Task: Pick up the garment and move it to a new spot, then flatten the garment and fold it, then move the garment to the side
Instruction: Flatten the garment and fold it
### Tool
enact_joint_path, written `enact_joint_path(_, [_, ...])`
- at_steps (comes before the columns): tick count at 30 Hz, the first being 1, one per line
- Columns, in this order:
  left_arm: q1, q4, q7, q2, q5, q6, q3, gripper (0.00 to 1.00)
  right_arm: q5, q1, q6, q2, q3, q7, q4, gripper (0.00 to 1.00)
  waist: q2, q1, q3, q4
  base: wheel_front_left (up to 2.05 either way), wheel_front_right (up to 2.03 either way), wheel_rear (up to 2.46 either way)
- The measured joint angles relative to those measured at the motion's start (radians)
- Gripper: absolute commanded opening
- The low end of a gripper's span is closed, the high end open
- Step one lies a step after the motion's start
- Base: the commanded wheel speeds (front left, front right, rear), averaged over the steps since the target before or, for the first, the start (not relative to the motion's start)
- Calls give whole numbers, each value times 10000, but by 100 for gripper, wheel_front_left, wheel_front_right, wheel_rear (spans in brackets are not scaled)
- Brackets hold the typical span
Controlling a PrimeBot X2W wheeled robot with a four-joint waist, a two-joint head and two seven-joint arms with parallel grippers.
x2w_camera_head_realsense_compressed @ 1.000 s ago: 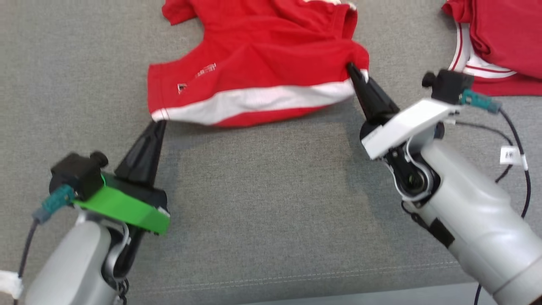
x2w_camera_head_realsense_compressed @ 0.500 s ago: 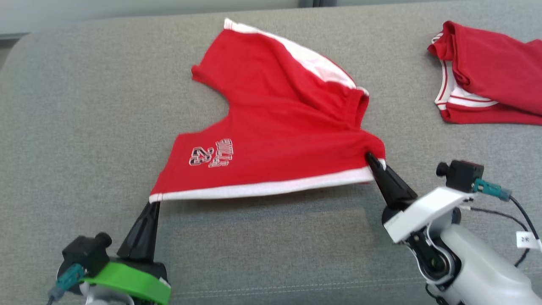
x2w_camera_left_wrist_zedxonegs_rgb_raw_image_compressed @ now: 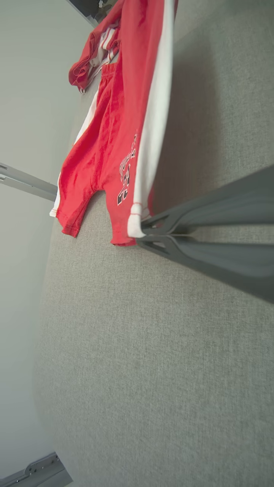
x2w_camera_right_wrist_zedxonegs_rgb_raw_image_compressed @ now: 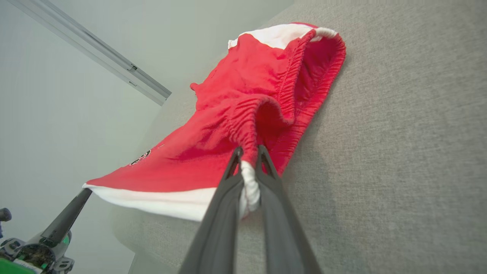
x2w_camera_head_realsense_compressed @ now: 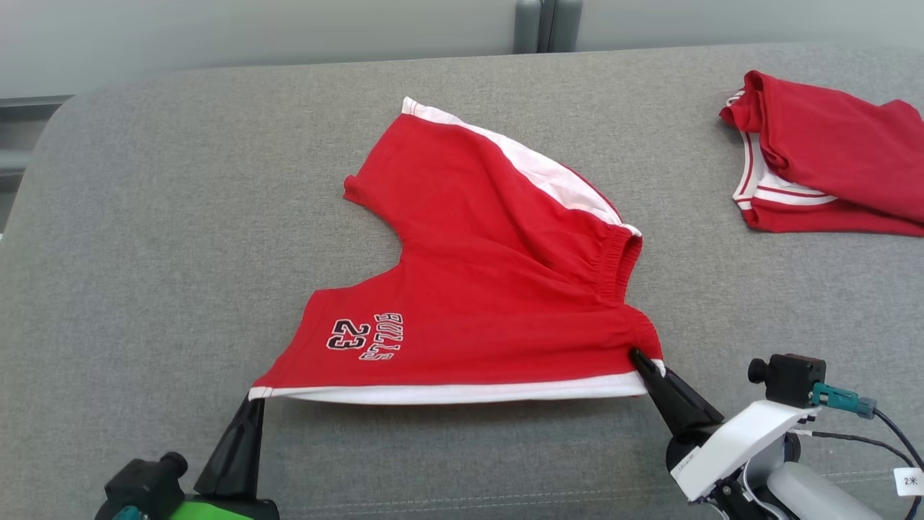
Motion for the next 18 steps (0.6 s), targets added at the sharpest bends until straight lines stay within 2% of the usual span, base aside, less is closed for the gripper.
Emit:
enact_joint_path(6, [-755,-282,-2,541,117,0,-128,0,-25,-249,0,167,-368,-42,-449,0,-1,0,90,-229,0,0,0])
enact_joint_path(12, [-2466,-290,40,1595,127,-2,-725,0,82,-858,0,539,-637,-46,-435,0,0,0,325,-544,0,0,0])
enact_joint_path(18, [-4745,-61,662,2635,-61,-2,-1475,0,226,-1869,0,1262,-899,-54,130,0,0,0,873,-908,0,0,0])
